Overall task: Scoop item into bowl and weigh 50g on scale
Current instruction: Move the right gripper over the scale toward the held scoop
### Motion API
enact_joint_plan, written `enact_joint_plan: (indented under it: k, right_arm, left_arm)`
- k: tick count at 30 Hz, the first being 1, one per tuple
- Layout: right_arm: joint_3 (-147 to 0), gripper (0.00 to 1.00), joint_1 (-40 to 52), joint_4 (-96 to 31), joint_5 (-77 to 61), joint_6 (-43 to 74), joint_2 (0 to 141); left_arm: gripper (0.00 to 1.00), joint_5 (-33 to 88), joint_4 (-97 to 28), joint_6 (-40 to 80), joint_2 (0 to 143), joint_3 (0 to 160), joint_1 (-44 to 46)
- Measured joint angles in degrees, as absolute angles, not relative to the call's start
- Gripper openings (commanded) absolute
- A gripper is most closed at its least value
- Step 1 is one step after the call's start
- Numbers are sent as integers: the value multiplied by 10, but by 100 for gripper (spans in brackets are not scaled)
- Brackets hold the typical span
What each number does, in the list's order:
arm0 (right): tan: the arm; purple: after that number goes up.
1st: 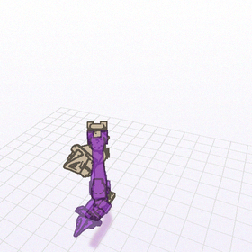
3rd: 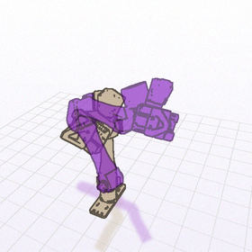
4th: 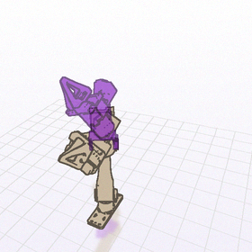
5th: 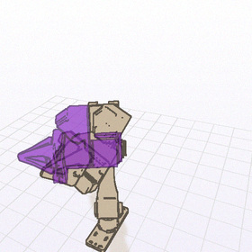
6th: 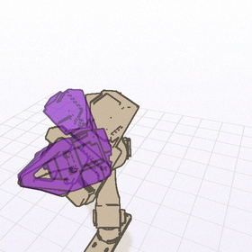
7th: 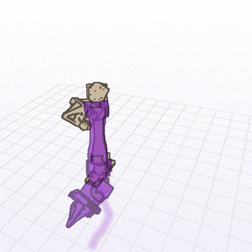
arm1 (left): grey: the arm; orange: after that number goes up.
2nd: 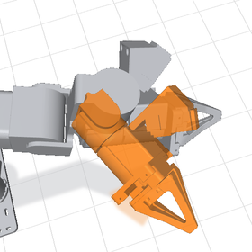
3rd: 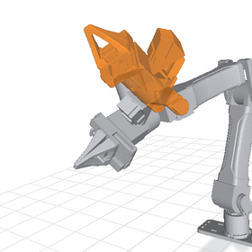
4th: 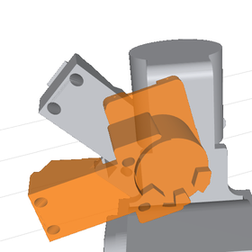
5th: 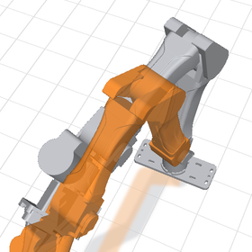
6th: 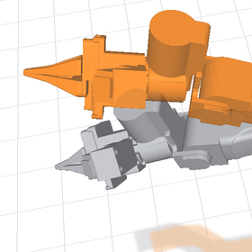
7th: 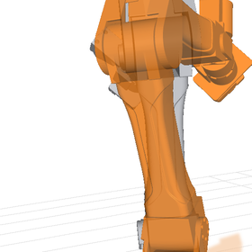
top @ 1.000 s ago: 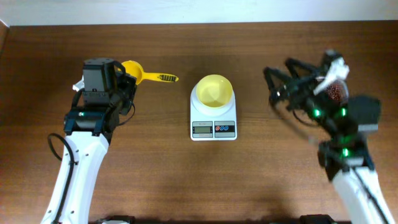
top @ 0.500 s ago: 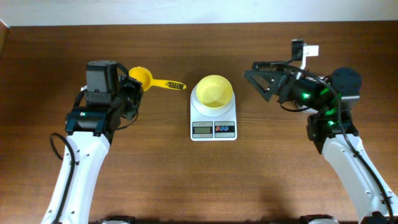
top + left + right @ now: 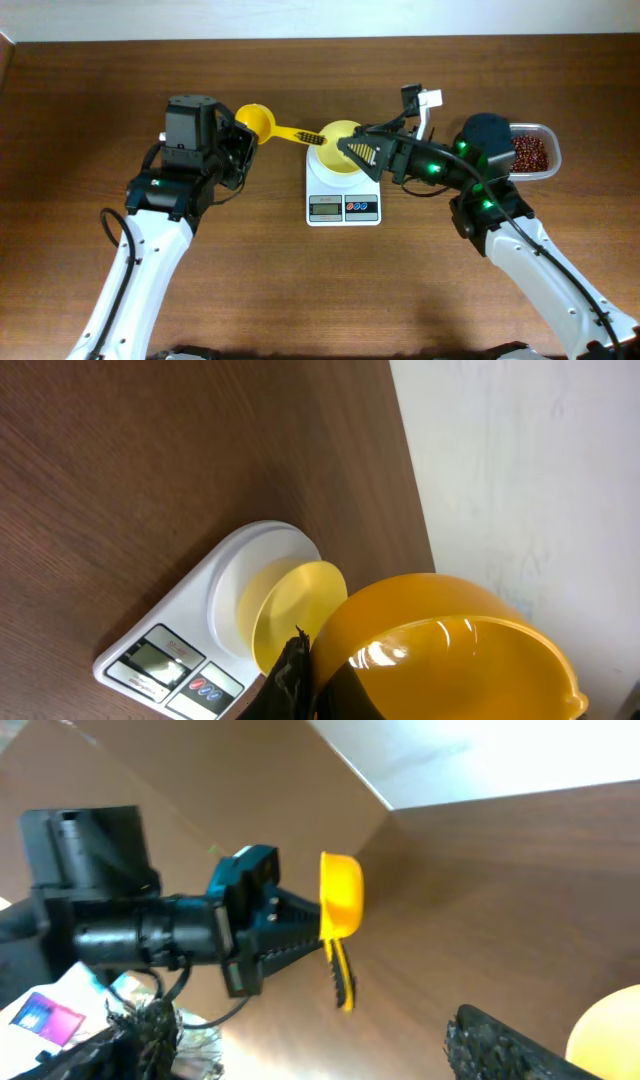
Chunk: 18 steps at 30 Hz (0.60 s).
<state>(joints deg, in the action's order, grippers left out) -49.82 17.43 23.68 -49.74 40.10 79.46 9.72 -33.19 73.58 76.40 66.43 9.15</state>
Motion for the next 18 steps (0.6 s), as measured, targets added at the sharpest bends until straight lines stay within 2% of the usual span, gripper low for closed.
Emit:
enact_joint_plan:
  k: [6, 13, 18]
  right_arm:
    - [-498, 69, 223, 236, -468, 386, 816]
    - [-498, 48, 223, 224, -463, 384, 819]
    - [-498, 38, 223, 223, -466, 386, 819]
  left_arm:
    - [0, 102, -332, 736, 764, 664, 135]
    - [0, 103, -321, 736, 764, 664, 171]
    - [0, 101, -319, 736, 773, 664, 191]
